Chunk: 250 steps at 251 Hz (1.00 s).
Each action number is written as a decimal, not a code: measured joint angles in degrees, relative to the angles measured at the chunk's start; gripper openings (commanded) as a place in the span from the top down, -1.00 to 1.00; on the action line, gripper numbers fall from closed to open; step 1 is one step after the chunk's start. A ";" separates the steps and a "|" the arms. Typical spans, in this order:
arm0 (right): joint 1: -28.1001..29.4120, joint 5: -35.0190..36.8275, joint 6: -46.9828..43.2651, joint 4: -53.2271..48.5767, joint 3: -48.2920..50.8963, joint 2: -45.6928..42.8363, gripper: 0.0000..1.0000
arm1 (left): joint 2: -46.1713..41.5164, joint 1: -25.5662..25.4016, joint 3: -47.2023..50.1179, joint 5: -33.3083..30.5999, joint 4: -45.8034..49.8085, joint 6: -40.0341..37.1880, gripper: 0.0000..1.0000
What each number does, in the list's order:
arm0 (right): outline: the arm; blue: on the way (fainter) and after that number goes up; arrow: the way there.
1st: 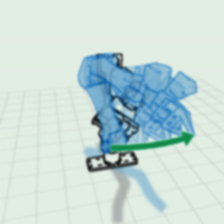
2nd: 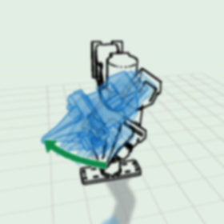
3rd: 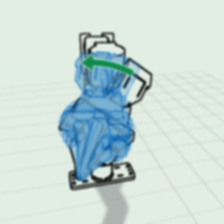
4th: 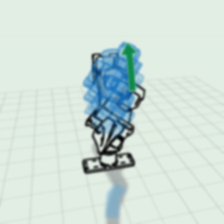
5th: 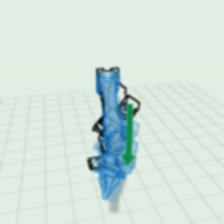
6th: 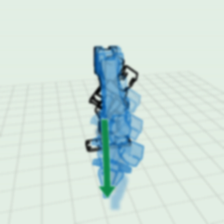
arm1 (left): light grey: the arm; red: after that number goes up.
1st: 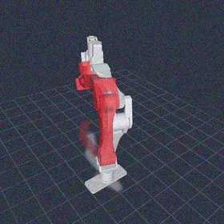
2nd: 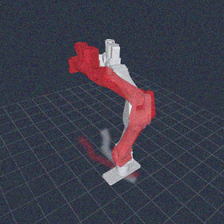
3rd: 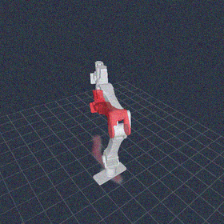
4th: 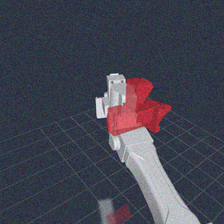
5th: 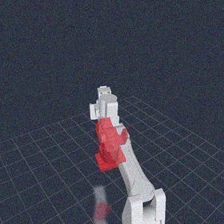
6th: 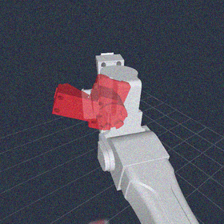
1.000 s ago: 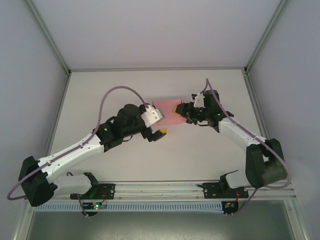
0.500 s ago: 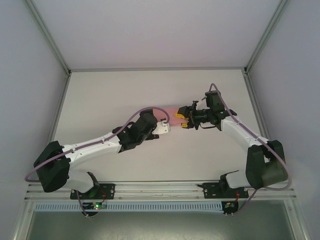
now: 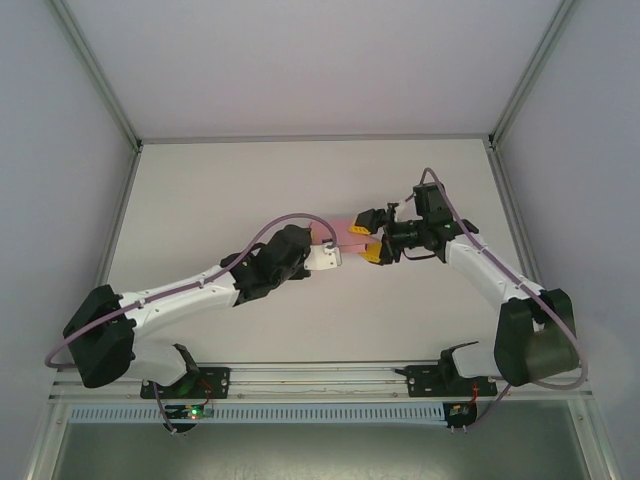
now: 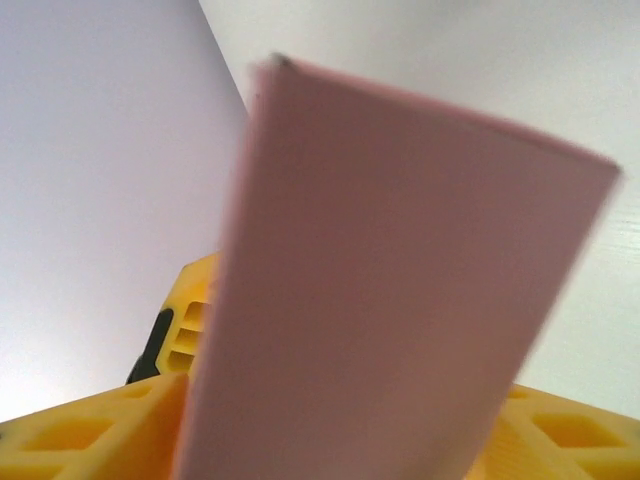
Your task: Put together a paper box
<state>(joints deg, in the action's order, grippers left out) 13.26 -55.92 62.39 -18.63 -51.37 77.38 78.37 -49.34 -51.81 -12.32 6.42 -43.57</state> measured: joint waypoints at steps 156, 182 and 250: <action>1.99 23.76 -47.41 13.05 8.11 -25.97 -0.76 | 9.22 10.36 -14.34 21.68 37.05 10.56 0.29; 7.15 23.96 -54.18 8.31 4.87 -20.68 -0.66 | 11.87 10.73 -15.30 23.54 39.43 11.13 0.27; 15.52 24.46 -70.58 -0.76 2.67 -9.90 -0.44 | 15.32 11.50 -17.81 26.97 42.32 10.91 0.27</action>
<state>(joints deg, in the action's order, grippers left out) 28.77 -31.46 -8.19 -19.40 -48.71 67.48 93.69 -37.85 -69.63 14.66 48.73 -32.67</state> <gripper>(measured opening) 0.778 0.408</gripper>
